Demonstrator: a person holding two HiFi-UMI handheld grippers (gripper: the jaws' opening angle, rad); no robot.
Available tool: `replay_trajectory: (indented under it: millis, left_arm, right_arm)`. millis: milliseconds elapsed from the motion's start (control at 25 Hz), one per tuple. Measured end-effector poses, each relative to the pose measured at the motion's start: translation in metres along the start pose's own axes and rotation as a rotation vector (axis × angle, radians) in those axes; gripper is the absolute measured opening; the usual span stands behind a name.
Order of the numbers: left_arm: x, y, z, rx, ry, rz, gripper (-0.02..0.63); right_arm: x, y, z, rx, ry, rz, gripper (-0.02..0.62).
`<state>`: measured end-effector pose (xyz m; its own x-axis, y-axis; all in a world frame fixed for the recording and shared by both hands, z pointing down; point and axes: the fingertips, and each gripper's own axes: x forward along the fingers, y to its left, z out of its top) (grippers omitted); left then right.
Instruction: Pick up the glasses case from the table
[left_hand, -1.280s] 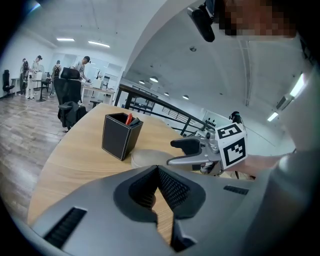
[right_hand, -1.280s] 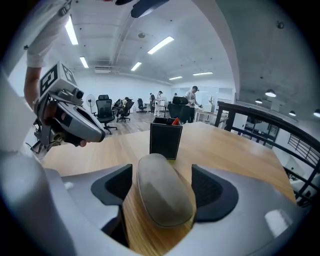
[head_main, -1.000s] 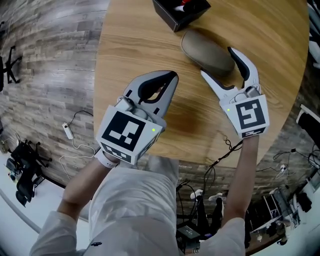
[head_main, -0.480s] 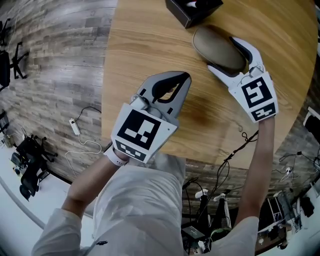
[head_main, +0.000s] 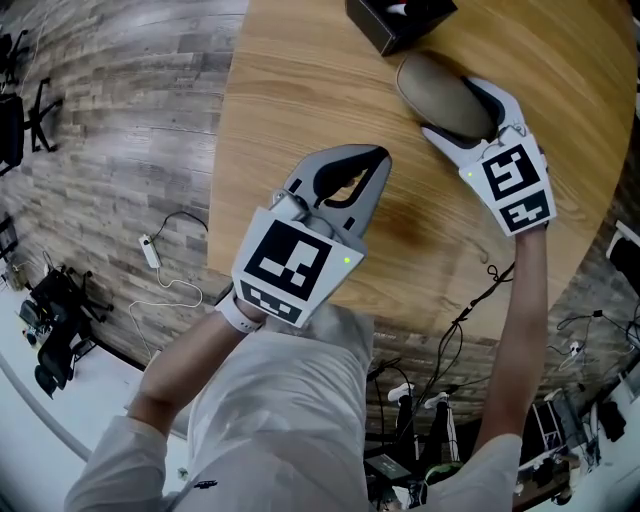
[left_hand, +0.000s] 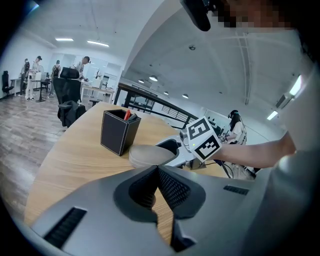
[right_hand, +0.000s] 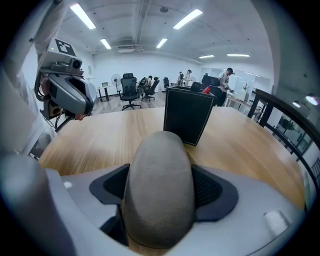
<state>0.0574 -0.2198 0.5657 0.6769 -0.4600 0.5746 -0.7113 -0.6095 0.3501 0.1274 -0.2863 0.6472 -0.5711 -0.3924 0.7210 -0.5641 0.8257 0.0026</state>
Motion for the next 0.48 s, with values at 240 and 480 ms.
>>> replay_trajectory:
  millis: [240,480]
  left_arm:
    - [-0.01,0.0,-0.001,-0.003,-0.011,0.007,0.006]
    - [-0.025,-0.009,-0.001,0.002,-0.025,0.009,0.006]
  right_arm:
    - [-0.012,0.013,0.006,0.073,-0.074,-0.066,0.396]
    - [-0.034,0.026,0.006,0.108,-0.094,-0.131,0.396]
